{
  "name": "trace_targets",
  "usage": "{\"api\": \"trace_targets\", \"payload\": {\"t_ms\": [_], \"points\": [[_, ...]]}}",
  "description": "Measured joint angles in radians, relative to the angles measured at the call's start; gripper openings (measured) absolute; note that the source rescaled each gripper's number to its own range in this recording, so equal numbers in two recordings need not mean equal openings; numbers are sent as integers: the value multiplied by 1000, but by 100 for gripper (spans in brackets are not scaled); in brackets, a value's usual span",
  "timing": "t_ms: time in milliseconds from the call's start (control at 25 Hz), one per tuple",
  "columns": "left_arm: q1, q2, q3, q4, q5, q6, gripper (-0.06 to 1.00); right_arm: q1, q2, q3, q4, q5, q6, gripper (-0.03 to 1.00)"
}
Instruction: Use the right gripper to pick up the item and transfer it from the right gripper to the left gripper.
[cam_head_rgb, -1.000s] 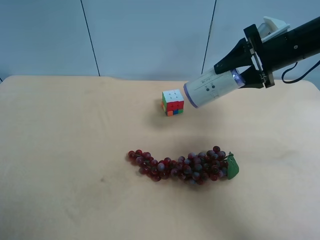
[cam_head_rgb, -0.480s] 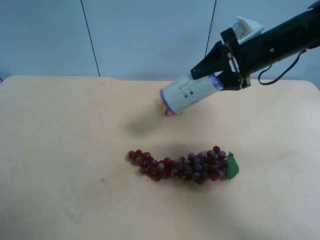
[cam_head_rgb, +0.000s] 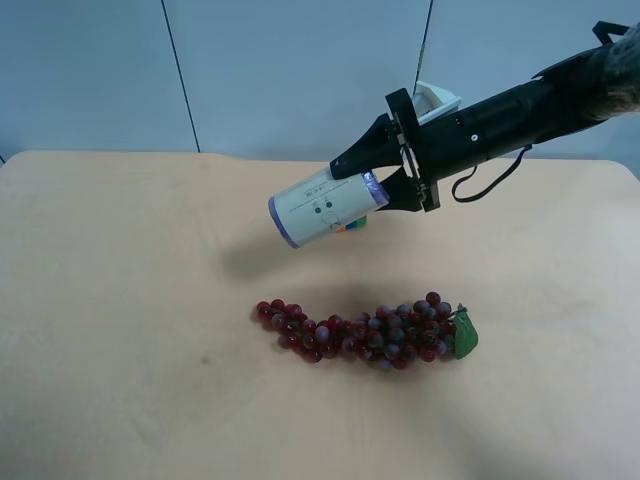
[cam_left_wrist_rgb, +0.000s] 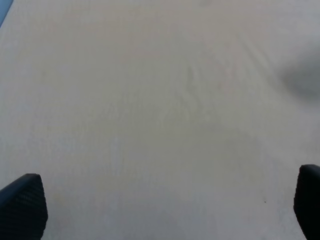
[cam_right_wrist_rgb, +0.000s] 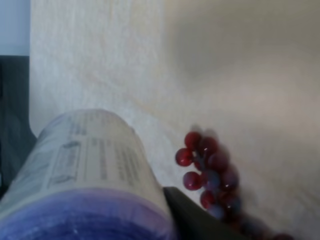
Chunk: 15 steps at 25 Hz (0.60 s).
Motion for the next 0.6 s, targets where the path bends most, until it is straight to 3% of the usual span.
{"api": "trace_targets", "payload": {"t_ms": [600], "points": [[0,0,0,0,0,6,100,0,70,0,29,-7,-43,0]]}}
